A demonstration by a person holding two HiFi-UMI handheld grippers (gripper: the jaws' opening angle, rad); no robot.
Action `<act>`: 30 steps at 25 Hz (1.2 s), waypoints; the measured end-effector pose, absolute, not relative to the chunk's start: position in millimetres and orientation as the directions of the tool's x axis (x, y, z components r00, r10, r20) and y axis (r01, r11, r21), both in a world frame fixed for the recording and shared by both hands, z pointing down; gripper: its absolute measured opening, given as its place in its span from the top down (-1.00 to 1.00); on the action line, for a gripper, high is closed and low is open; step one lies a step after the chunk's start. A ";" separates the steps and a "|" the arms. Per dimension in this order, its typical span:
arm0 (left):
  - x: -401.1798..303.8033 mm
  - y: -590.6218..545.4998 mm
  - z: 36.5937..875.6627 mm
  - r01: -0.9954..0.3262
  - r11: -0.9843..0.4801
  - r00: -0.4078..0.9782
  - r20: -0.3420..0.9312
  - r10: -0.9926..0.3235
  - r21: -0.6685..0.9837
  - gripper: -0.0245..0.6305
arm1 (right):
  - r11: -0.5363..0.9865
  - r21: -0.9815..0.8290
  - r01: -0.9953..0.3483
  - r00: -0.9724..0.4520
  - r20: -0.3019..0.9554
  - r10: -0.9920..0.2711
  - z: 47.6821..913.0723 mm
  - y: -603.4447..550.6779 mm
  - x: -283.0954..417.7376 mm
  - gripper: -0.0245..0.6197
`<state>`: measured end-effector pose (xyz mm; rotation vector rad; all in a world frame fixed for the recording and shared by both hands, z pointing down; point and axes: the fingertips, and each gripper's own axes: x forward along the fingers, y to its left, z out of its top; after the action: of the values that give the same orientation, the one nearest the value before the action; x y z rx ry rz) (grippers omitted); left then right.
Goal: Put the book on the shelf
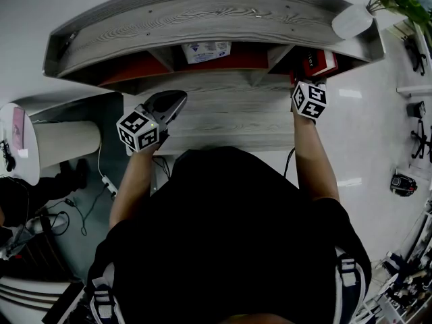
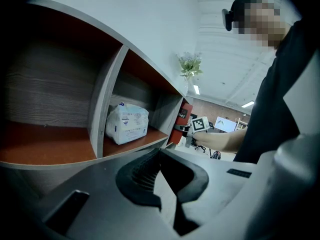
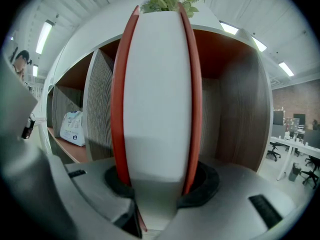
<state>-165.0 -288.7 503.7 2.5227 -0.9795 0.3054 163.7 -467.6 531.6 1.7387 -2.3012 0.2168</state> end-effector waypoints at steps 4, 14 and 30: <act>-167.5 -288.8 501.5 -0.685 -0.666 0.726 0.344 -0.595 0.294 0.86 | 0.268 0.044 -0.963 -0.243 0.297 -0.923 533.3 -467.5 163.7 0.40; -170.9 -286.8 499.9 -0.685 -0.668 0.726 0.341 -0.597 0.289 0.86 | 0.259 0.056 -0.964 -0.230 0.308 -0.923 537.0 -464.1 164.9 0.38; -165.8 -276.2 494.6 -0.674 -0.682 0.736 0.332 -0.589 0.284 0.86 | 0.277 0.012 -0.961 -0.252 0.380 -0.890 561.6 -444.6 166.1 0.22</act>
<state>-165.8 -276.2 494.6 2.5500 -0.9711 0.3006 166.1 -444.6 561.6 1.6889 -2.2398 0.3193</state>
